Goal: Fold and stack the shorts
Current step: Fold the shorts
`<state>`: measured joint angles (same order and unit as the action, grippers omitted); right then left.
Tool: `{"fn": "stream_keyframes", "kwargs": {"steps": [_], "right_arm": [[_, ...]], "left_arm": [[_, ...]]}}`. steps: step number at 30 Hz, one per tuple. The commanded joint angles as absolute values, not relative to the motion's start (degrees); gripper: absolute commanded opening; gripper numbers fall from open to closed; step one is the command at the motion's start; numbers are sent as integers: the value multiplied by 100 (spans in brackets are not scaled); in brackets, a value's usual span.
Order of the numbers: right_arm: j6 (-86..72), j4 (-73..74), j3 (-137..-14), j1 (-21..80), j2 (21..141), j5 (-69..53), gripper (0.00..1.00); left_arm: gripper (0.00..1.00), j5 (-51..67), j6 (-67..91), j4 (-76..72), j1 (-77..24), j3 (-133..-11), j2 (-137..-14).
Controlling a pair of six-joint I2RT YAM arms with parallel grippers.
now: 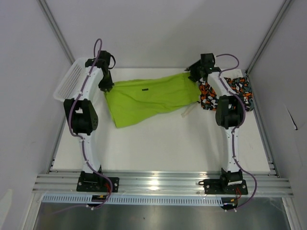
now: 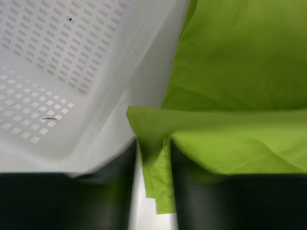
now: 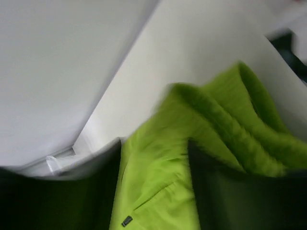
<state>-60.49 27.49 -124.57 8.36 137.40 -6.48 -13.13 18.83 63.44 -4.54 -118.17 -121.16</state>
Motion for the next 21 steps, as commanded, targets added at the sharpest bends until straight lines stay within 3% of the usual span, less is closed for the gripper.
{"fn": "stream_keyframes", "kwargs": {"steps": [1,3,4,7,14,21], "right_arm": [[-6196,1327,-13401,756,14438,-1229,68],[-6249,1249,-13868,721,14729,-1432,92],[-6301,1144,-13843,695,14783,-1520,93],[-5996,853,-13405,650,14416,-1547,94],[-4417,1194,-12376,607,13246,-1292,94],[-2620,2696,-12787,571,13376,-1256,90]], "left_arm": [[50,-1397,2074,6328,-290,-12566,-12427],[68,-1337,2153,6328,-290,-12630,-12577],[78,-1171,2162,6285,-290,-12595,-12542],[86,-1081,2162,5900,-316,-12200,-12200],[87,-1168,2074,5871,-755,-11971,-11585],[86,-827,2329,5240,-1301,-10744,-10777]]}}
